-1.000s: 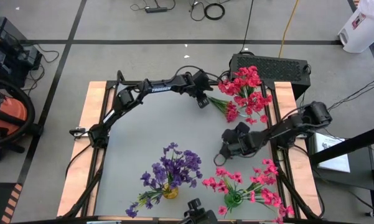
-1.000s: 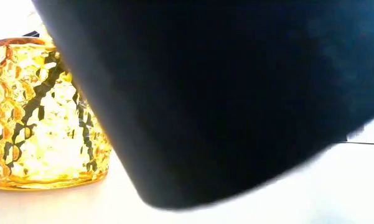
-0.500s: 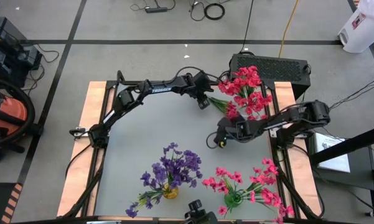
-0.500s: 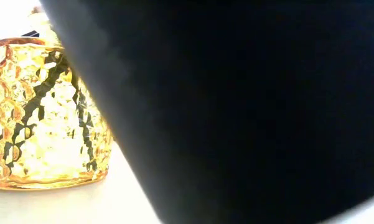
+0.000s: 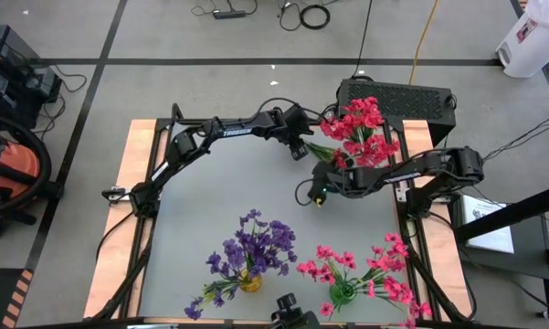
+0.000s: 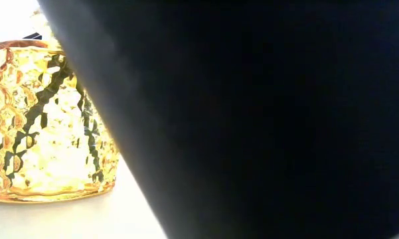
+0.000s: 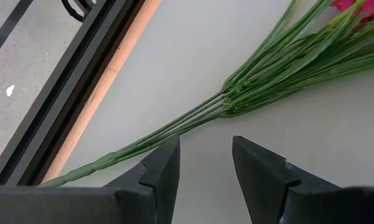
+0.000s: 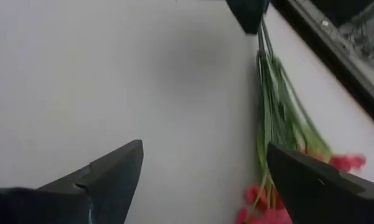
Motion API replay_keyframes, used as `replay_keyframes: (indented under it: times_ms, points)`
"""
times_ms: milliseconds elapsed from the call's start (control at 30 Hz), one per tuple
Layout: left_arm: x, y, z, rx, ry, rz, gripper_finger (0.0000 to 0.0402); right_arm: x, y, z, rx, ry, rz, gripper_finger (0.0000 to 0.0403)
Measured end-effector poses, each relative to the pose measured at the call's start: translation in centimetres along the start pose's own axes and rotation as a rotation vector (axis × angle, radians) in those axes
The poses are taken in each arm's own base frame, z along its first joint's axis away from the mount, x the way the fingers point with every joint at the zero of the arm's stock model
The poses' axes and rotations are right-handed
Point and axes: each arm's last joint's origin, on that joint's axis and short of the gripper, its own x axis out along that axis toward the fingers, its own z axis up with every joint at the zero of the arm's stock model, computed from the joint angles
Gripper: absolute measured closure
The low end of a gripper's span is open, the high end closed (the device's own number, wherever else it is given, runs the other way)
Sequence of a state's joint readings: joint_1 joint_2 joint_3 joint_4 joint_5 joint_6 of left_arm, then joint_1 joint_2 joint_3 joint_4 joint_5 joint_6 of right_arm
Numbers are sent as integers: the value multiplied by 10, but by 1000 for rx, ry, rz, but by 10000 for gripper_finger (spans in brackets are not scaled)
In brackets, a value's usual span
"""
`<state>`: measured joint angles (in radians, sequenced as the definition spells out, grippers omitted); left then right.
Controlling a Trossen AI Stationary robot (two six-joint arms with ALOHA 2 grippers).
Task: Sort flowers into vase by color
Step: Put the pink flower into the green transparent vase
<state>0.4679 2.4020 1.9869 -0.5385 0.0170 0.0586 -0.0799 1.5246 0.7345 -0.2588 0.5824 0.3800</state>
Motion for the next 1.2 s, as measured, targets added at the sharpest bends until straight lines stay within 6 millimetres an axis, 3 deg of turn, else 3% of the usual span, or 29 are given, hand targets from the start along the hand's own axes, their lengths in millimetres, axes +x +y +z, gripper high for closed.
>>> replay_keyframes:
  times_ms: [333,900,1200]
  points:
    - [0,-1,0,2,0,-2,246,3,-9,8,-37,-14,-75,69]
    - [0,-6,0,9,0,-7,246,50,-35,1,-74,130,-173,69]
    - [0,-6,0,10,1,-8,246,62,-38,5,-101,115,-104,69]
